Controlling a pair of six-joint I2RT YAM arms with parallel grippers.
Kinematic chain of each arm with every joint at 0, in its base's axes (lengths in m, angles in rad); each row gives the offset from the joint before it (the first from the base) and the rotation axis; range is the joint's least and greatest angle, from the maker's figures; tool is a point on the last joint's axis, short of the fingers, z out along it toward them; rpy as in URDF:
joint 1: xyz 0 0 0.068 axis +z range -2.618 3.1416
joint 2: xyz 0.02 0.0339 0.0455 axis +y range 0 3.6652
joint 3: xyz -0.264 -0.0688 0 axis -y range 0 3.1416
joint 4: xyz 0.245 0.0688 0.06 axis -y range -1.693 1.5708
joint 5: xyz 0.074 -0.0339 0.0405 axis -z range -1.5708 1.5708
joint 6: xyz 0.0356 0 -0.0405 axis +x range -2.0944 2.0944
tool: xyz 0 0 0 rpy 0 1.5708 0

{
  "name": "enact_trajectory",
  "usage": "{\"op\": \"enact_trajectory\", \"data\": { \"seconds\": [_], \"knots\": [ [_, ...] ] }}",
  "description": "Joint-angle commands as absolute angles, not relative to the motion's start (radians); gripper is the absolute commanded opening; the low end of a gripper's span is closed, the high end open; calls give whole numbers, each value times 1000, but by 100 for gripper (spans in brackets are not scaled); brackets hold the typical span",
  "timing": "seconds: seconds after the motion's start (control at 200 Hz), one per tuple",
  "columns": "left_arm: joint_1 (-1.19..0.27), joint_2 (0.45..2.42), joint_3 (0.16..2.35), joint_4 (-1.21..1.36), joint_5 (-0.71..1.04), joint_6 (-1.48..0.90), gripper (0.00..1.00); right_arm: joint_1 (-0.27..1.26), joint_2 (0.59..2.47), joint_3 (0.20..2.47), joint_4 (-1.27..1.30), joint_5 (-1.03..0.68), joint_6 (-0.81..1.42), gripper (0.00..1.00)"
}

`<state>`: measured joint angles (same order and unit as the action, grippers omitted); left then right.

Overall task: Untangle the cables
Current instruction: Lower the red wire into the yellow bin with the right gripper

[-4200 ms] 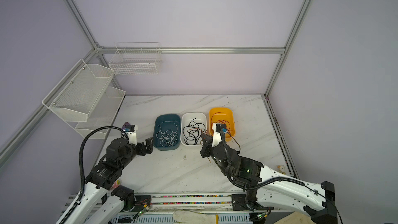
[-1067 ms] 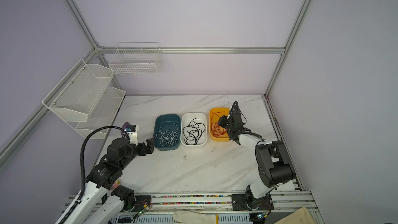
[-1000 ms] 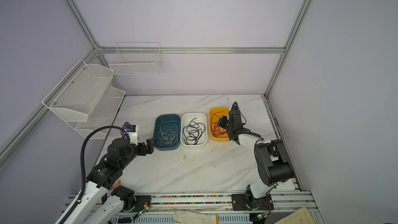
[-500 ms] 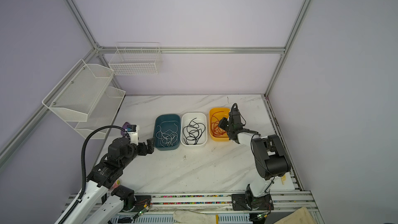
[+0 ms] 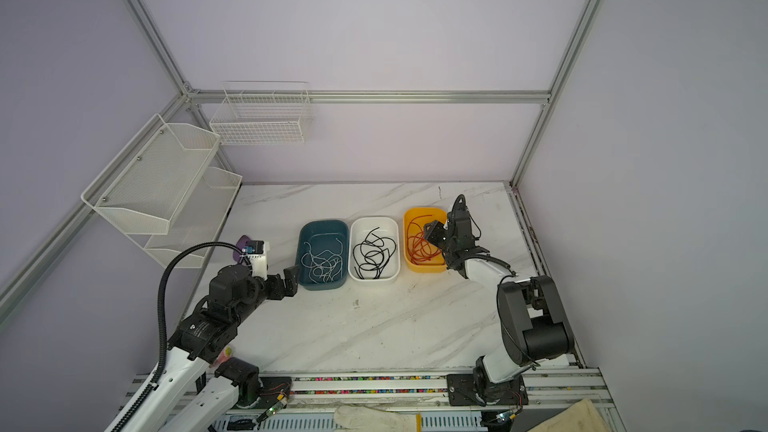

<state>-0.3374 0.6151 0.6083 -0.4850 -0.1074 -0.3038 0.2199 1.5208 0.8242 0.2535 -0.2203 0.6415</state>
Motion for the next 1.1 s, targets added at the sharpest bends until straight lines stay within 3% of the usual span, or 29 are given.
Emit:
{"op": "enact_trajectory", "data": {
  "seconds": [0.0, 0.465, 0.665, 1.095],
  "knots": [
    [-345, 607, 568, -442, -97, -305, 100, 212, 1441, 831, 198, -195, 635, 41],
    [-345, 607, 567, -442, -95, -307, 100, 213, 1325, 832, 153, -196, 618, 45],
    [-347, 608, 568, -442, -94, -307, 100, 213, 1390, 812, 161, -242, 595, 45],
    [-347, 614, 568, -443, -92, -306, 100, 213, 1561, 791, 242, -171, 542, 45]
  ]
}}
